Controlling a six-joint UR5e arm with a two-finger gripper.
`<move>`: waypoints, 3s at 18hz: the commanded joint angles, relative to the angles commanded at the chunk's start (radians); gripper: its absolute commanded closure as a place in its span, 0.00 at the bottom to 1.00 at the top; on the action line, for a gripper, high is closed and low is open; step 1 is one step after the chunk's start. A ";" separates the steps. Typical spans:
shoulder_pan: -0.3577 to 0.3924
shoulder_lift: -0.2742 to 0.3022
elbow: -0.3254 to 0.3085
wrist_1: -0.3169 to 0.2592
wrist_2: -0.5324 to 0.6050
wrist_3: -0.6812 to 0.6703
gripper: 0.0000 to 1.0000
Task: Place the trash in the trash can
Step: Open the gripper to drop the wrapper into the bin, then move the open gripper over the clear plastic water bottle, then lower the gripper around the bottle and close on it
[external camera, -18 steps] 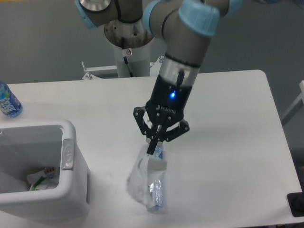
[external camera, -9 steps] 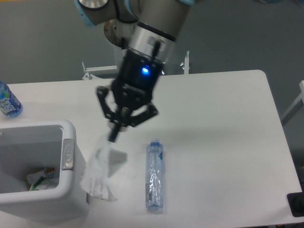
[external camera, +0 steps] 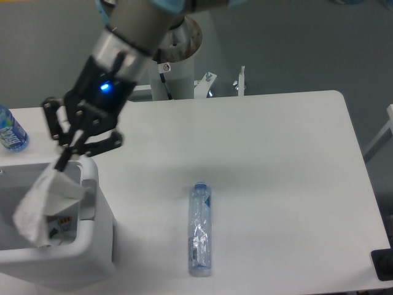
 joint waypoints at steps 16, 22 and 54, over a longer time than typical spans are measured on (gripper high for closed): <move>0.230 0.011 0.021 -0.006 0.008 -0.035 0.00; 0.313 -0.031 0.063 0.035 0.153 -0.031 0.00; 0.170 -0.469 0.086 0.067 0.541 0.170 0.00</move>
